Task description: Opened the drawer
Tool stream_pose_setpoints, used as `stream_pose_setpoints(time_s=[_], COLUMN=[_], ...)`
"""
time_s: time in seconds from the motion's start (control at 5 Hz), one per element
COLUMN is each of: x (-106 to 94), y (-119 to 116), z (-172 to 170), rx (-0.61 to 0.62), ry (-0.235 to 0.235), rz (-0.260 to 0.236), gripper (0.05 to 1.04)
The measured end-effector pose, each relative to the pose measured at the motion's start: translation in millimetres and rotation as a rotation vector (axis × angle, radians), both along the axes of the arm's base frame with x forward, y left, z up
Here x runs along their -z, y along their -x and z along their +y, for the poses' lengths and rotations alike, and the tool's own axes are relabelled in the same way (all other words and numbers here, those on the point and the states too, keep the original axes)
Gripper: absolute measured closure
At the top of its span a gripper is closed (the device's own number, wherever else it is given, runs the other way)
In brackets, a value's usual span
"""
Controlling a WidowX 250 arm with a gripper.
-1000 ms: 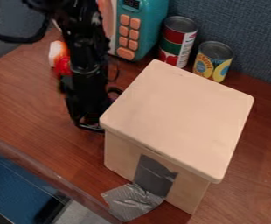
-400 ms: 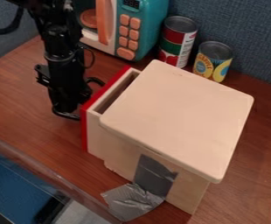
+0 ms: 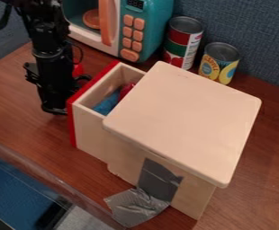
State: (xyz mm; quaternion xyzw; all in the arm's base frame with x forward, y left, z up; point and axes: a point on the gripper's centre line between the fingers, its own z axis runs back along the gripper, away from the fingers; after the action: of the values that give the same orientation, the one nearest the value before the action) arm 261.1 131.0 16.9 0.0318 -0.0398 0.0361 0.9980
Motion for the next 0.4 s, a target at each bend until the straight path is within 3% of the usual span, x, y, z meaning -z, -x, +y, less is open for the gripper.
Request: stream_pose_setpoints(time_s=[0.4], x=[-3.0], y=[2.8], z=[11.7], rx=[0.019], ry=[-0.011], rz=[0.014], gripper=[0.955])
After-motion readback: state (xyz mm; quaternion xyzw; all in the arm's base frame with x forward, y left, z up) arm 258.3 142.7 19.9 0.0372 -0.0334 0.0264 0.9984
